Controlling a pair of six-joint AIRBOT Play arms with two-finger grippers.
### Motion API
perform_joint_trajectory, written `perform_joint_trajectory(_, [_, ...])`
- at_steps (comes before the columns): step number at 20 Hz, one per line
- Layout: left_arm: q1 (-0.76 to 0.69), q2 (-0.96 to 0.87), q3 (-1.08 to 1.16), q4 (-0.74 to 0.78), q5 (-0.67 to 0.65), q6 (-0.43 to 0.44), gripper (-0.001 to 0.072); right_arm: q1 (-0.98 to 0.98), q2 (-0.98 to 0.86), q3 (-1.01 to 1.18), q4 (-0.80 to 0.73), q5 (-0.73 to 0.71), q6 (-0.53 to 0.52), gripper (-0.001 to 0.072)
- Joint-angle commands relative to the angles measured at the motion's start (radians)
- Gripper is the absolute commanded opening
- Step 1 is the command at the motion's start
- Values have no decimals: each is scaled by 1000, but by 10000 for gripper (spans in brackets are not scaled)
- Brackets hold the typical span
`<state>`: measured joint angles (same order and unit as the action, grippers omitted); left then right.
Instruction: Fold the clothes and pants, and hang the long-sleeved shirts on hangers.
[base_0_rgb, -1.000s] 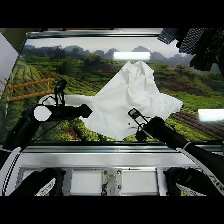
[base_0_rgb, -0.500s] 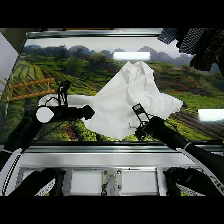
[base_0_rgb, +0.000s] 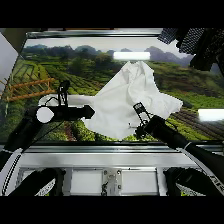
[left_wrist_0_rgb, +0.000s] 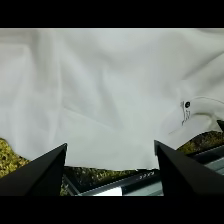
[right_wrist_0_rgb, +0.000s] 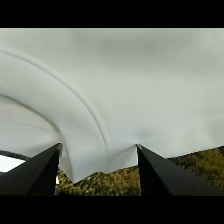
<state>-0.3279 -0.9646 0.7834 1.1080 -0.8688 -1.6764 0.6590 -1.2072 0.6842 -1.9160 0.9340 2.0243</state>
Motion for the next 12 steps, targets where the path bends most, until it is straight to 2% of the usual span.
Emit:
perform_joint_trajectory(1, [-1,-1,0,0,1,0,592,-2,-47,0,-5,-10,0,511])
perform_joint_trajectory(3, [-1,-1,0,0,1,0,592,-3,-53,0,-32,-2,18,508])
perform_joint_trajectory(6, [-1,-1,0,0,1,0,592,-3,-53,0,-136,74,108,500])
perform_joint_trajectory(7, [-1,-1,0,0,1,0,592,-3,-52,0,-168,98,127,418])
perform_joint_trajectory(8, [-1,-1,0,0,1,0,592,-3,-53,0,-179,102,127,366])
perform_joint_trajectory(12, [-1,-1,0,0,0,0,592,-3,-56,0,-179,62,127,372])
